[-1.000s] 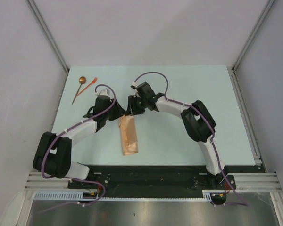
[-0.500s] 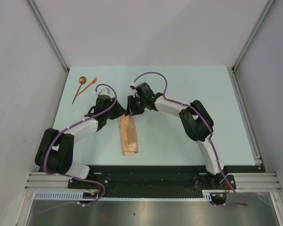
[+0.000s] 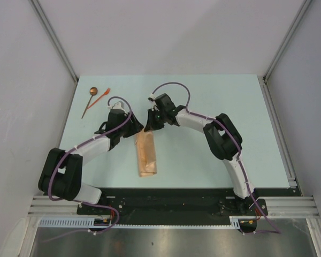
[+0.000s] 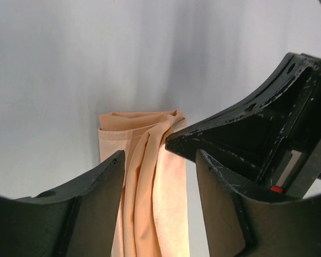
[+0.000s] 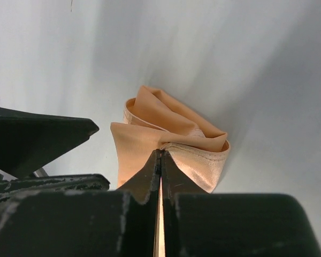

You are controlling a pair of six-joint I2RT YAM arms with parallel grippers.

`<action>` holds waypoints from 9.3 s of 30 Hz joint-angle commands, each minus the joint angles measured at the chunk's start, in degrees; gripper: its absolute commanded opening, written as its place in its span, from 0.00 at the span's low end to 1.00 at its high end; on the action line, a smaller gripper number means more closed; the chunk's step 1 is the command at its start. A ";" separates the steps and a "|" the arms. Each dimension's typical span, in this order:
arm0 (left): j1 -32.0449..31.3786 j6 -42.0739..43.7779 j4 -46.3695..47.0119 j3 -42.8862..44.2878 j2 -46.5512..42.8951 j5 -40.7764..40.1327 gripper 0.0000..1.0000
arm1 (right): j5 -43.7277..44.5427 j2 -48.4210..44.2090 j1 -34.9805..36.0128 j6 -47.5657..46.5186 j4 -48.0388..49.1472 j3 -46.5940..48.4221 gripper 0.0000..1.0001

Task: Fold the napkin into a case and place the utensils inside
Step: Stuff the top corner of the smaller-rectangle-folded napkin into the folded napkin.

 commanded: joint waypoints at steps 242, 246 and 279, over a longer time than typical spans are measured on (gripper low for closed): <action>6.46 -7.03 -5.24 3.24 5.92 23.73 0.00 | 10.47 -10.05 7.63 -17.02 24.16 -19.33 0.00; 6.46 -4.74 -4.62 3.50 4.43 22.77 0.10 | 9.49 -10.40 7.10 -16.93 22.66 -19.42 0.00; -8.30 11.26 -9.99 6.66 6.61 -17.57 0.42 | 1.59 -12.07 3.85 -12.45 17.12 -18.19 0.00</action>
